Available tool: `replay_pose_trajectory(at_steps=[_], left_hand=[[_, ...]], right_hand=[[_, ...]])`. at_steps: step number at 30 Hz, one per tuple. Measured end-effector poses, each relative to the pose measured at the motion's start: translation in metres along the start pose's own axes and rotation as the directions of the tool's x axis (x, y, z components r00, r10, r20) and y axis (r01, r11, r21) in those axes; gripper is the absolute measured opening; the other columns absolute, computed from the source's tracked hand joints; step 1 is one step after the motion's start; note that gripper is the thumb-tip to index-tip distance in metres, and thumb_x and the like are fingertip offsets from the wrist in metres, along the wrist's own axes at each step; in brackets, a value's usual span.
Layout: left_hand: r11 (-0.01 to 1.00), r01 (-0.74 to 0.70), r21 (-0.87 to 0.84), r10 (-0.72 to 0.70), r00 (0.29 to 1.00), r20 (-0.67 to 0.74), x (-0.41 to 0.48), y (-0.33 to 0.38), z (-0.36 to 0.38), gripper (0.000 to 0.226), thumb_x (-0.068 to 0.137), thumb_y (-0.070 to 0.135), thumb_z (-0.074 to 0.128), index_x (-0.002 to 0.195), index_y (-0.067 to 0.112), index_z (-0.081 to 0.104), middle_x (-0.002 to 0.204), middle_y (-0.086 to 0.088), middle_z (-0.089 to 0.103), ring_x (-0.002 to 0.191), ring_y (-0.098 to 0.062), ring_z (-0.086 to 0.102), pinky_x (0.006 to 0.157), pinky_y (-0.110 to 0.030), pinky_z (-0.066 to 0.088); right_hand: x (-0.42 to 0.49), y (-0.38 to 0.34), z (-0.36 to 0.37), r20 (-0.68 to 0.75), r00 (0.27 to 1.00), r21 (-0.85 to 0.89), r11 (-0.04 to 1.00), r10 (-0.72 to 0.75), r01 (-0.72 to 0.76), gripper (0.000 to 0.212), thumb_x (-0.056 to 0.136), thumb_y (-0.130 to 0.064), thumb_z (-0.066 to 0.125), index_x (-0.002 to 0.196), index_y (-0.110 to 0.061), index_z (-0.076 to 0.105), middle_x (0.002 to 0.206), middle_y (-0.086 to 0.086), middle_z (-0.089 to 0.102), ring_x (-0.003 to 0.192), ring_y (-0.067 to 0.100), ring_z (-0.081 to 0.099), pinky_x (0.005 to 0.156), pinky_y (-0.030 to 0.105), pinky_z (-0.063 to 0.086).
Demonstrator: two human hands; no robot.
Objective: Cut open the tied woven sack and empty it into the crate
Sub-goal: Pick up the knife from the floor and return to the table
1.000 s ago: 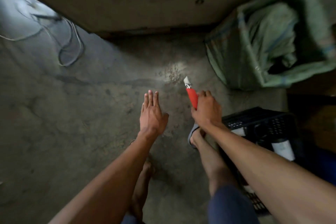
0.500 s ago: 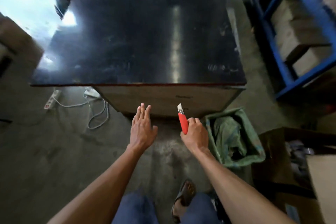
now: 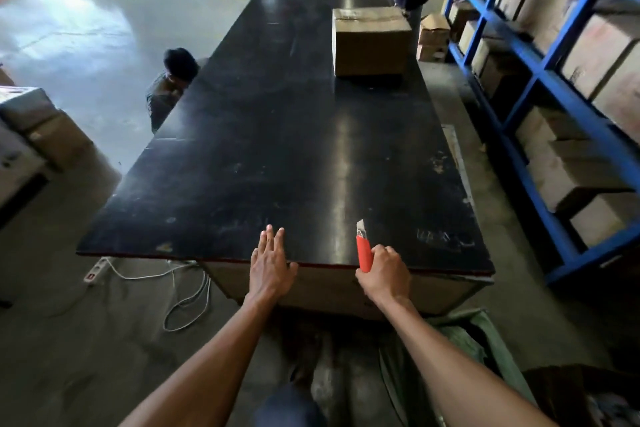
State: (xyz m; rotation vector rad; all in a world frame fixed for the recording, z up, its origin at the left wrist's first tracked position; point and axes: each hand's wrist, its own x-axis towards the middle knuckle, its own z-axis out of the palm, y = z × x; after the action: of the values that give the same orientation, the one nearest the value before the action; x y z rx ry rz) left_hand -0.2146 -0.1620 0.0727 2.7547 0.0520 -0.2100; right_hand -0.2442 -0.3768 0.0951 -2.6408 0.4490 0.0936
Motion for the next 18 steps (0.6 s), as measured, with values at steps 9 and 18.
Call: replay_pose_trajectory(at_steps=[9, 18], left_hand=[[0.998, -0.062, 0.018, 0.059, 0.987, 0.149, 0.132, -0.018, 0.031, 0.082, 0.097, 0.028, 0.057, 0.163, 0.013, 0.011, 0.172, -0.014, -0.001, 0.159, -0.028, -0.001, 0.126, -0.041, 0.015], [0.998, -0.043, 0.036, 0.035, 0.977, 0.210, 0.189, -0.038, 0.063, 0.083, 0.099, 0.034, 0.053, 0.164, 0.014, 0.004, 0.171, -0.011, -0.009, 0.159, -0.026, -0.007, 0.129, -0.044, 0.009]], right_hand=[[0.109, -0.044, 0.040, 0.067, 0.992, -0.046, 0.993, 0.111, -0.108, 0.038, 0.076, -0.034, 0.074, 0.105, -0.011, 0.063, 0.107, 0.005, 0.064, 0.098, 0.026, 0.067, 0.078, 0.033, 0.053], [0.176, -0.070, 0.075, 0.128, 0.968, -0.119, 0.972, 0.217, -0.203, 0.039, 0.077, -0.037, 0.074, 0.106, -0.012, 0.063, 0.109, 0.006, 0.064, 0.100, 0.026, 0.067, 0.078, 0.033, 0.054]])
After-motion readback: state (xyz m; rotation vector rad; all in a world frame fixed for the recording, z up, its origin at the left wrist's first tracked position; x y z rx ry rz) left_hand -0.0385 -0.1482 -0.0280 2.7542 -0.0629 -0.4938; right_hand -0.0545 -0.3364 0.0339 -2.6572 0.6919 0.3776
